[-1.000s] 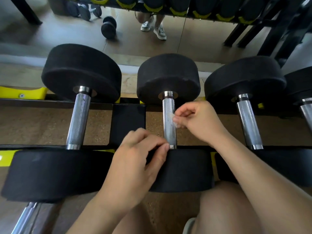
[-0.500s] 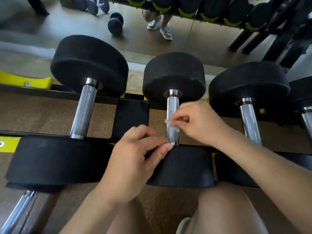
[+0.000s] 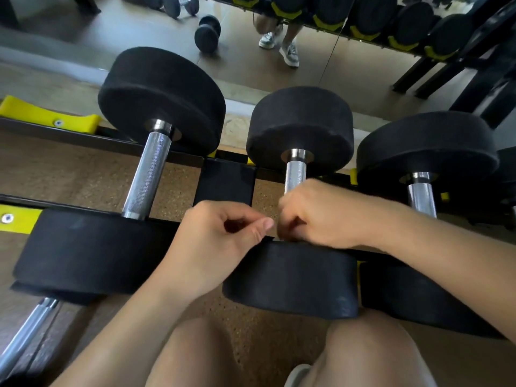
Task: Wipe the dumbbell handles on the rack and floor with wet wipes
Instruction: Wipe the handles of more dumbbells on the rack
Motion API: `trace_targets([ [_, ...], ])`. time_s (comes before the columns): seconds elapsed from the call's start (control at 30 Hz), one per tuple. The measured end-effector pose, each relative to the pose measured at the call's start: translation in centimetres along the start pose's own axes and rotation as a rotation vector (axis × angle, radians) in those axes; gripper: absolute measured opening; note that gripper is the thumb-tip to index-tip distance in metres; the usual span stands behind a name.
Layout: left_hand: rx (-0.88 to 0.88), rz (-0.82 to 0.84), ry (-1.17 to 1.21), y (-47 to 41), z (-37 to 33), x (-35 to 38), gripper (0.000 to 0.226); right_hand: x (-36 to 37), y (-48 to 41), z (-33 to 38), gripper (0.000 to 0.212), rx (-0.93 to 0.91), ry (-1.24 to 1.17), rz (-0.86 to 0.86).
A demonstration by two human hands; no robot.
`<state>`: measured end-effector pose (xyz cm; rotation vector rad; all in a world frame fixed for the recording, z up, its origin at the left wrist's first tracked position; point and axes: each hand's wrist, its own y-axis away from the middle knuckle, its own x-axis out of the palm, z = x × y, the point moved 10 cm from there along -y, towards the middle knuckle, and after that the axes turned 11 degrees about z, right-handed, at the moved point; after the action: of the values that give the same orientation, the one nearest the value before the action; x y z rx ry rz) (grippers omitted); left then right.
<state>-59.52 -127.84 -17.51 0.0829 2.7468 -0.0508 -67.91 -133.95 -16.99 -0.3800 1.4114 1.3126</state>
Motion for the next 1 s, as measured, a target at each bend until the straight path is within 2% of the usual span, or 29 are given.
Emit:
trace_targets([
  [0.07,-0.082,-0.007,-0.078,-0.8,0.9,0.0,0.010,1.0,-0.2,1.2,0.013,-0.063,0.069,0.050],
  [0.13,-0.131,-0.029,-0.120,-1.6,1.5,-0.1,0.012,-0.7,-0.9,1.2,0.013,-0.081,0.212,-0.100],
  [0.2,-0.143,-0.023,-0.126,-2.8,1.5,0.1,0.020,-2.4,-1.5,0.1,0.014,-0.008,0.247,-0.223],
  [0.33,-0.157,0.041,-0.131,-5.3,1.1,1.1,0.018,-2.7,-1.0,-1.8,0.016,0.144,0.136,-0.338],
  [0.5,-0.182,-0.022,-0.169,-6.6,0.8,1.6,0.018,-1.6,2.0,-4.0,0.020,0.216,-0.134,-0.532],
  [0.67,-0.325,-0.045,0.260,-7.9,3.8,2.1,0.017,0.8,4.0,-6.5,0.033,0.313,-0.594,-0.669],
  [0.73,-0.342,-0.122,0.362,-9.2,4.5,2.1,0.008,1.8,4.7,-7.6,0.034,0.354,-0.778,-0.748],
  [0.8,-0.296,-0.235,0.440,-10.5,4.5,1.5,0.010,2.4,5.2,-8.4,0.033,0.397,-0.864,-0.803],
  [0.83,-0.255,-0.279,0.427,-11.1,4.3,1.1,0.011,2.4,5.4,-8.6,0.032,0.408,-0.887,-0.826],
  [0.9,-0.152,-0.324,0.254,-11.4,2.9,0.3,0.009,2.2,5.6,-8.5,0.030,0.403,-0.900,-0.852],
  [1.0,0.154,-0.223,-0.261,-10.7,-1.9,1.4,0.005,2.2,6.1,-8.2,0.026,0.400,-0.919,-0.885],
])
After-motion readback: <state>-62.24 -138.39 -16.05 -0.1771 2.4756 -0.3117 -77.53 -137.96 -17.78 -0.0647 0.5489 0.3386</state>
